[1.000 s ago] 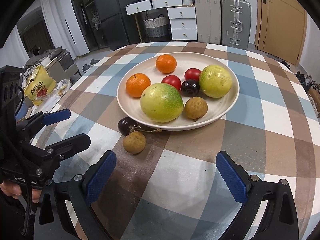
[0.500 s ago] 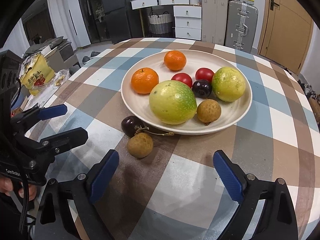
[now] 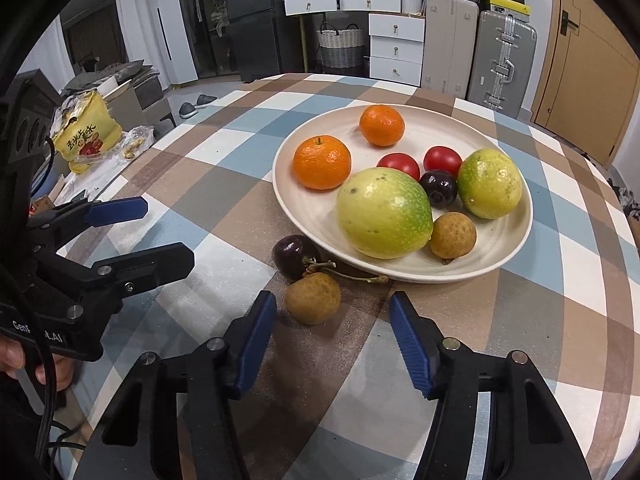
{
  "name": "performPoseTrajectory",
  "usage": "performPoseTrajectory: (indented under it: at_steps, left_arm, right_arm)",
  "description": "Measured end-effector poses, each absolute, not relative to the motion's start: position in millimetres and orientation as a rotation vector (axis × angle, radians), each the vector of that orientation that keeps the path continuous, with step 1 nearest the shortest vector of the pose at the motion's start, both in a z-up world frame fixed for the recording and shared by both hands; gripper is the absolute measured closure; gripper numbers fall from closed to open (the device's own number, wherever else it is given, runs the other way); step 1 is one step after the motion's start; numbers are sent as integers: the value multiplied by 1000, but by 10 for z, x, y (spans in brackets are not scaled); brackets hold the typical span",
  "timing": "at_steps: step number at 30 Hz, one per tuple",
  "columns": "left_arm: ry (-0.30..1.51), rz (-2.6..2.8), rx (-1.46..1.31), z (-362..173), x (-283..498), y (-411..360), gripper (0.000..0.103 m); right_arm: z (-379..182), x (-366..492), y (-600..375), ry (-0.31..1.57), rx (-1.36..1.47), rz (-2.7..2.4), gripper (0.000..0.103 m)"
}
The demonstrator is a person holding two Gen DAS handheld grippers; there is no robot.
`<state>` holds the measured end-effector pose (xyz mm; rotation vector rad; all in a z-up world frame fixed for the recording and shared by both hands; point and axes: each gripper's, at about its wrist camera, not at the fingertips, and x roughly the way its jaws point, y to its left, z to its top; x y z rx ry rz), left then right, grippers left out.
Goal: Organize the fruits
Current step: 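Move both tools toward the last plum and brown longan beside the plate, then grasp the brown longan with the right tool while the left tool grasps the dark plum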
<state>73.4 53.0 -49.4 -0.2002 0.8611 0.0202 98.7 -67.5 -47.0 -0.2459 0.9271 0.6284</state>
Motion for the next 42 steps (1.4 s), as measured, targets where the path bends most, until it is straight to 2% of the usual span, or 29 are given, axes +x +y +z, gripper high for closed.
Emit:
performPoseTrajectory:
  at_steps: [2, 8, 27, 29, 34, 39, 41, 42]
  left_arm:
    - [863, 24, -197, -496, 732, 523, 1]
    - [869, 21, -190, -496, 733, 481, 1]
    - [887, -45, -124, -505, 947, 59, 1]
    - [888, -53, -118, -513, 1006, -3, 4]
    - [902, -111, -135, -555, 1136, -129, 30]
    - [902, -133, -91, -577, 1190, -253, 38]
    - [898, -141, -85, -574, 1206, -288, 46]
    - [896, -149, -85, -572, 1208, -299, 55]
  right_arm:
    - [-471, 978, -668, 919, -259, 625, 54]
    - [-443, 944, -703, 913, -220, 689, 77]
    - [-205, 802, -1201, 838, -102, 647, 77]
    - [-194, 818, -1293, 838, -87, 625, 77]
    - [-165, 848, -1472, 835, -55, 584, 77]
    - [-165, 853, -1580, 837, -38, 561, 77]
    - [-162, 856, -1591, 838, -37, 555, 77]
    - [-161, 856, -1592, 837, -37, 553, 77]
